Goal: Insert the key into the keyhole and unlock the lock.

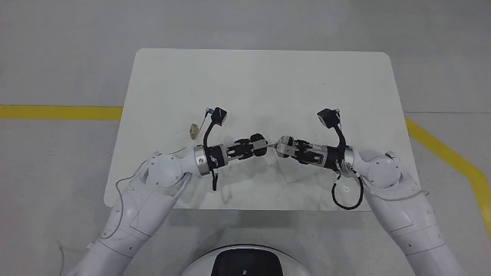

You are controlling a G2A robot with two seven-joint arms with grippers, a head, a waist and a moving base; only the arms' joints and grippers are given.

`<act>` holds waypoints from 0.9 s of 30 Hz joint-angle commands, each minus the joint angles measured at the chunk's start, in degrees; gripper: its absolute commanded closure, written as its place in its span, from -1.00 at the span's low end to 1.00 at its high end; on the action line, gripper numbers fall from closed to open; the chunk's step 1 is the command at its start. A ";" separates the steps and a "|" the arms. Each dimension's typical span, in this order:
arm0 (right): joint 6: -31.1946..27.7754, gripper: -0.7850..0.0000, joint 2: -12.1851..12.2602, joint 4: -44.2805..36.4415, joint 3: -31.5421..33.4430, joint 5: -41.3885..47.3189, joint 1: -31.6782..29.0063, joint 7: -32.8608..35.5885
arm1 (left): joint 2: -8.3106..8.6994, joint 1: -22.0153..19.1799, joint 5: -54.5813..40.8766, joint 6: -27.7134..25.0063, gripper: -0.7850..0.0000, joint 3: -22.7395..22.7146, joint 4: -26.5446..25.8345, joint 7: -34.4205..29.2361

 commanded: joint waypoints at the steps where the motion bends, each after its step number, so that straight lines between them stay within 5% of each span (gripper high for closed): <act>1: -0.06 0.79 0.00 0.14 -0.14 0.16 0.18 0.12 | 0.00 -0.09 0.04 0.05 1.00 0.09 0.10 0.12; 7: 0.23 0.69 -0.06 0.64 -0.73 0.21 0.80 0.00 | 0.01 -0.35 0.34 -0.05 1.00 0.38 0.34 0.44; 13: 0.37 1.00 -0.08 0.97 -1.22 0.23 1.21 0.10 | 0.01 -0.69 0.07 0.23 1.00 0.71 0.54 0.26; 20: 0.53 1.00 -0.12 1.00 -1.74 0.34 1.48 -0.15 | 0.01 -1.06 -0.62 0.48 1.00 0.92 0.93 0.03; 21: 0.57 1.00 -0.13 0.98 -1.82 0.32 1.53 -0.22 | 0.01 -1.17 -0.74 0.80 0.26 0.91 0.99 -0.04; 22: 0.60 1.00 -0.14 0.95 -1.91 0.25 1.58 -0.25 | 0.02 -1.27 -0.71 0.90 -0.85 0.89 1.03 -0.05; 23: 0.65 1.00 -0.15 0.91 -2.02 0.19 1.63 -0.27 | 0.03 -1.32 -0.69 0.91 -1.00 0.91 1.07 -0.03; 27: 0.53 1.00 -0.19 0.92 -2.25 -0.05 1.78 -0.69 | 0.06 -1.40 -0.54 0.91 -1.00 0.97 1.15 0.01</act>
